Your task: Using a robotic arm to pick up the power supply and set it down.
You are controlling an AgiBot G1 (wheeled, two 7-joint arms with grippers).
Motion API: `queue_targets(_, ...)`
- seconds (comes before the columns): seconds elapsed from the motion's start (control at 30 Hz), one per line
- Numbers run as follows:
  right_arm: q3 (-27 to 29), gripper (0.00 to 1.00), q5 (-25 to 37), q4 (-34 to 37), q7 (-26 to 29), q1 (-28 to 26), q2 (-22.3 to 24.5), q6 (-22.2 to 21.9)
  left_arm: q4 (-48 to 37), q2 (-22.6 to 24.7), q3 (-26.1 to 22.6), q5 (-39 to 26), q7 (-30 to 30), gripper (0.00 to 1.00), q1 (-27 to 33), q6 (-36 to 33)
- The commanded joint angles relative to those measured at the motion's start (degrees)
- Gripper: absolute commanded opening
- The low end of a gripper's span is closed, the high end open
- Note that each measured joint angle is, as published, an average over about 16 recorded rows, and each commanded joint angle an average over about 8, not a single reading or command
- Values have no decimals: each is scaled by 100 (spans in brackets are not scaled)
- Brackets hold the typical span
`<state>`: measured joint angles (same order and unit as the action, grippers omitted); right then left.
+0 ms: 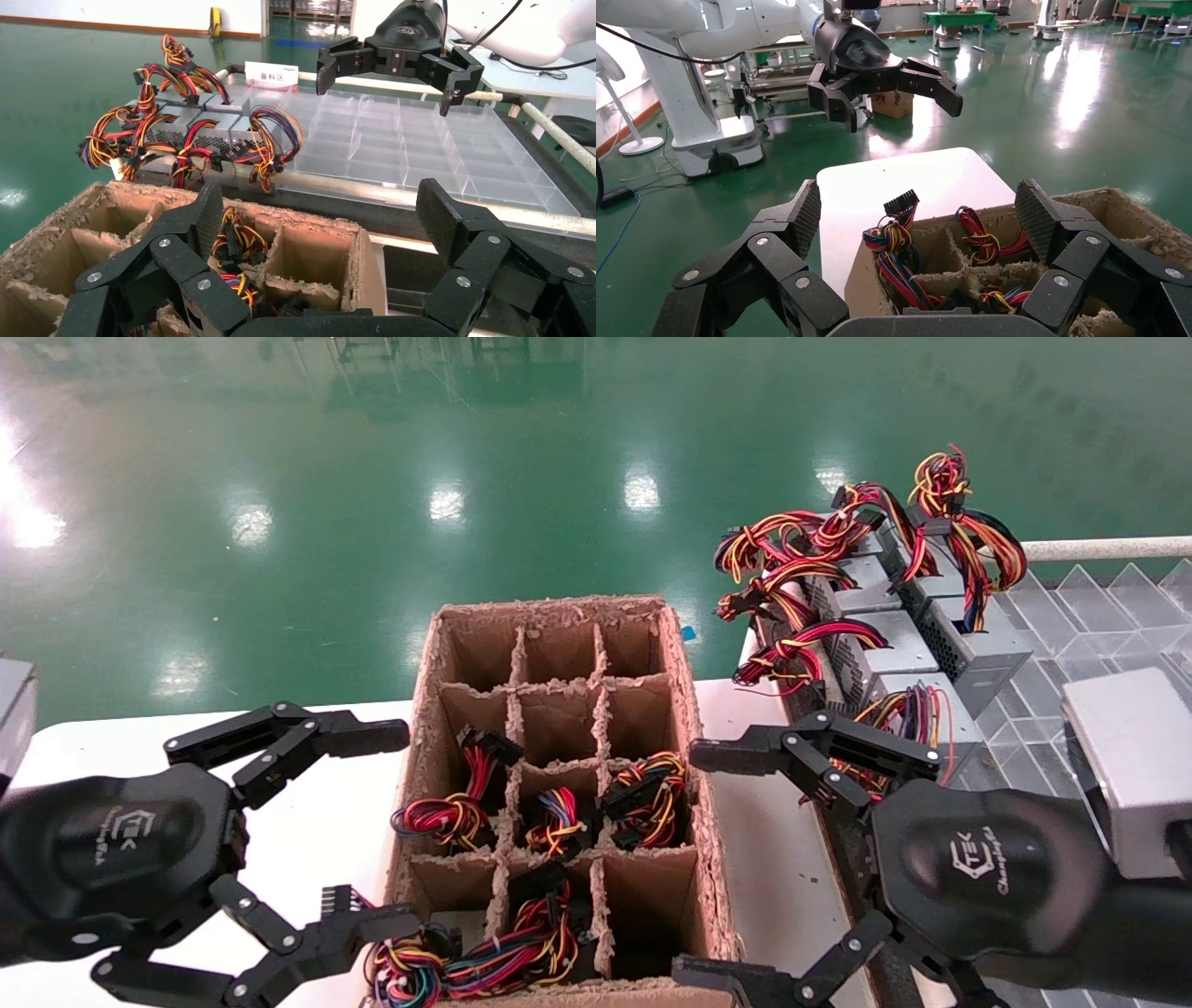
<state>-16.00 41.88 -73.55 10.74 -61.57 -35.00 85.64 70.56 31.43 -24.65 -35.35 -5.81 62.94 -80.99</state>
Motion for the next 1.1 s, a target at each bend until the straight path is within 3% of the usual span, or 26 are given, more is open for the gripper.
queue_targets(0.03,0,100,0,0,0,0,0,0,0,0,0,0,0,100,0,0)
queue_targets(1.1,0,100,0,0,0,0,0,0,0,0,0,0,0,100,0,0)
